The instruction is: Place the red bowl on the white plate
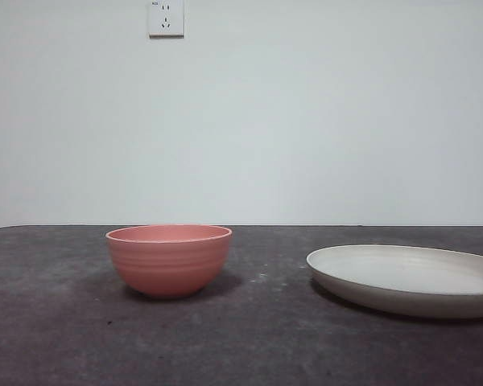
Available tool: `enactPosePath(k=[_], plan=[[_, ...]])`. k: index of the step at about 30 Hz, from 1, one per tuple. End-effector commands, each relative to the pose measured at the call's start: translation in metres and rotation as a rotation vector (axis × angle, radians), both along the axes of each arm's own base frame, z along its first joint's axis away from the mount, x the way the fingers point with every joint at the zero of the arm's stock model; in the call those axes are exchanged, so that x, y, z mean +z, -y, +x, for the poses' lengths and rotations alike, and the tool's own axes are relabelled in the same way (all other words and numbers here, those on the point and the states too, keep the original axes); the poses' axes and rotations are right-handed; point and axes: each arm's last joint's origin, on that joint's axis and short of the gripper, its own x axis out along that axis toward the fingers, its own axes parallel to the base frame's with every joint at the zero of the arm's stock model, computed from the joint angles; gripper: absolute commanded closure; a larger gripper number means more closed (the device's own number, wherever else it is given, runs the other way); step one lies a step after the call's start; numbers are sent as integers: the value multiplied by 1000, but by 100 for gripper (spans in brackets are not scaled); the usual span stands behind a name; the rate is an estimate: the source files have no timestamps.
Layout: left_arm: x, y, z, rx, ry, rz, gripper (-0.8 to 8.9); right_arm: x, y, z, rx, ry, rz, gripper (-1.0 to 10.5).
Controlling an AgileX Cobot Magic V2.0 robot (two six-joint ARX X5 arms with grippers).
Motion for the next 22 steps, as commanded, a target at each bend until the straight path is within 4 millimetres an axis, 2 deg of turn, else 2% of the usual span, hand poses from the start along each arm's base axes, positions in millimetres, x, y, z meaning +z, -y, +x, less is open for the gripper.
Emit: enactPosePath(k=[1, 11, 17, 22], plan=[[22, 2, -1, -66, 0, 80, 797, 21, -1, -3, 28, -12, -30, 936], [67, 8, 10, -356, -189, 214, 797, 75, -5, 10, 258, -271, -165, 936], [81, 15, 15, -497, -286, 270, 797, 90, -9, 21, 406, -411, -209, 936], [87, 23, 18, -629, -336, 286, 798, 90, -15, 25, 525, -521, -237, 936]])
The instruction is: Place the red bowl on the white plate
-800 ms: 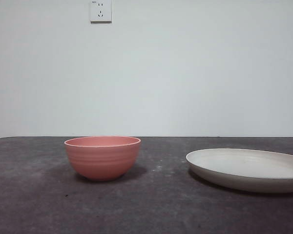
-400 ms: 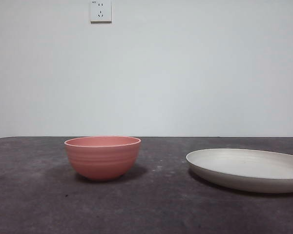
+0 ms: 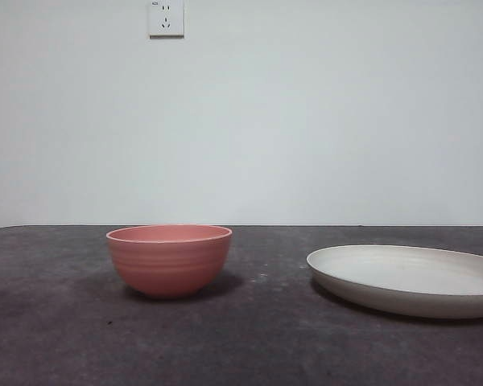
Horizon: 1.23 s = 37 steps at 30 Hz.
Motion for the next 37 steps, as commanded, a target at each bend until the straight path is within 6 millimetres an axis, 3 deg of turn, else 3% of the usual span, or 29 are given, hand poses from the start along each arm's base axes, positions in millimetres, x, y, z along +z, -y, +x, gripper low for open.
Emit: enactPosePath(k=[1, 11, 14, 16, 18, 27, 37], plan=[[8, 4, 2, -74, 18, 26, 798, 0, -4, 1, 92, -26, -35, 936], [5, 10, 3, -135, -25, 37, 772, -5, -12, 0, 194, -89, -53, 935], [5, 10, 3, -134, -25, 36, 618, -5, -13, 0, 195, -89, -52, 902], [5, 10, 3, -133, -23, 35, 457, -5, -13, 0, 194, -90, -52, 752], [5, 10, 3, -130, -25, 32, 378, -5, -13, 0, 194, -89, -52, 621], [4, 12, 12, -110, -47, 9, 376, -5, -13, 0, 192, -88, -51, 590], [6, 33, 56, -104, -88, 37, 377, -5, -13, 0, 192, -87, -51, 591]])
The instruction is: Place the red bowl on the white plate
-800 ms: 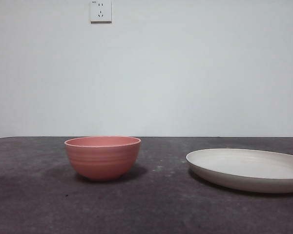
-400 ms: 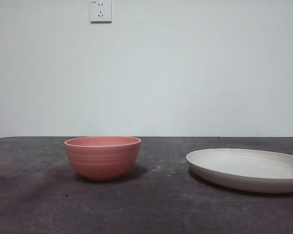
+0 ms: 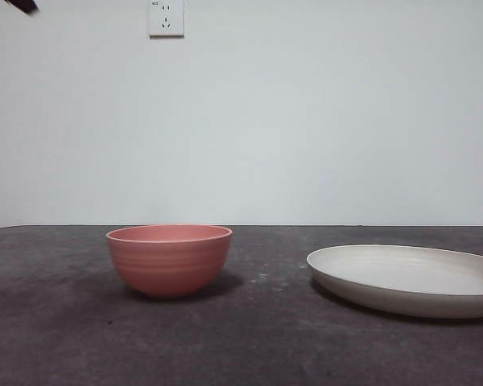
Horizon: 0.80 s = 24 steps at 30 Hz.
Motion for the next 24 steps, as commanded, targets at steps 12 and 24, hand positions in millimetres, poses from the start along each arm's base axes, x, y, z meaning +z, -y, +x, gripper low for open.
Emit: enactPosePath(k=[12, 24], plan=[[-11, 54, 87, 48, -54, 243, 378, 5, -1, 2, 9, 30, 3, 591], [-86, 87, 144, 56, -146, 367, 381, 5, -1, 2, 9, 31, 3, 591]])
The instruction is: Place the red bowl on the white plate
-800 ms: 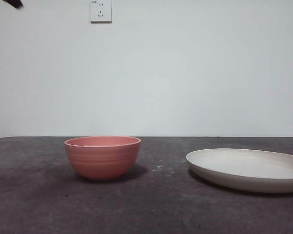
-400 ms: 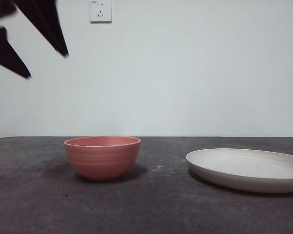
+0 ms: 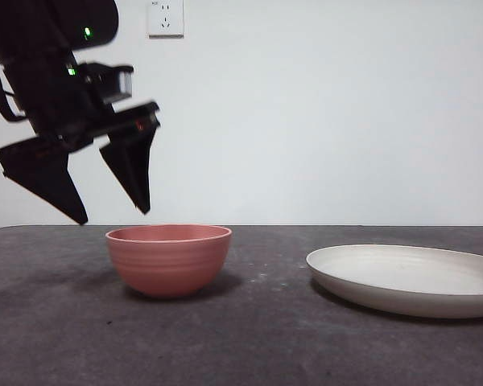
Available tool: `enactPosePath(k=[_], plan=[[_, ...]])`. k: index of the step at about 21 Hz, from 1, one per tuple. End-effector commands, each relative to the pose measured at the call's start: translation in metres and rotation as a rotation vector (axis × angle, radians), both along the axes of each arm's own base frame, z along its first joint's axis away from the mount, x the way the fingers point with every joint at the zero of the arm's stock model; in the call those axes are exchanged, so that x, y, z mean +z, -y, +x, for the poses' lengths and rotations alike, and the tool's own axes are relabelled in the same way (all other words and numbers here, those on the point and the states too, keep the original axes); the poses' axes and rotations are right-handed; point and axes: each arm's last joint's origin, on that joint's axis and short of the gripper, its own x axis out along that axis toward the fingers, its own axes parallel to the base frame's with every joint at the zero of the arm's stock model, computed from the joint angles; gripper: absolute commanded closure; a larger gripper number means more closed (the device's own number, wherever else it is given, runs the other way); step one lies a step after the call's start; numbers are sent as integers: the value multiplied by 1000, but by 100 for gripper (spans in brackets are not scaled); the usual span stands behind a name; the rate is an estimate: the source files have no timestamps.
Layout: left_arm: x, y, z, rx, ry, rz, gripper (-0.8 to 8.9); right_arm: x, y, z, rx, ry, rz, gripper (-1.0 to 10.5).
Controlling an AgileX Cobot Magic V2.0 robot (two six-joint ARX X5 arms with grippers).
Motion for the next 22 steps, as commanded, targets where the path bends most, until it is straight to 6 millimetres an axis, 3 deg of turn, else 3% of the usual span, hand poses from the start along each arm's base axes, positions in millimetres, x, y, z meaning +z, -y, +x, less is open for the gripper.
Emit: enactPosePath(k=[1, 10, 13, 20, 22], plan=[[-7, 7, 9, -7, 3, 4, 382, 5, -1, 1, 9, 22, 1, 591], [-22, 11, 16, -7, -23, 15, 422, 5, -1, 1, 9, 22, 1, 591], [-23, 10, 16, -5, -31, 18, 511, 5, -1, 1, 10, 21, 2, 591], [-27, 9, 14, 17, -78, 27, 549, 5, -1, 1, 9, 21, 2, 591], [-27, 9, 14, 22, -79, 24, 615, 5, -1, 1, 9, 21, 2, 591]])
